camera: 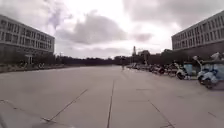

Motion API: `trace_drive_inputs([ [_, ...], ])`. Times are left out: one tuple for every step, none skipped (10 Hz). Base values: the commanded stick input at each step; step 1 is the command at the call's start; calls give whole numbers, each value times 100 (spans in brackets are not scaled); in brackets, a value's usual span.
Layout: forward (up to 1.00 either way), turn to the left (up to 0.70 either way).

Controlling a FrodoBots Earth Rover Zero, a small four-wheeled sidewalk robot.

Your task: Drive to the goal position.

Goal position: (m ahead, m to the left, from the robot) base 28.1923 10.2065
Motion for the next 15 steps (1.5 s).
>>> trace_drive_inputs([
  [70,0],
  [70,0],
  [70,0],
  [70,0],
  [70,0],
  [70,0],
  [70,0],
  [70,0],
  [70,0],
  [70,0],
  [70,0],
  [70,0],
  [70,0],
  [70,0],
  [70,0],
])
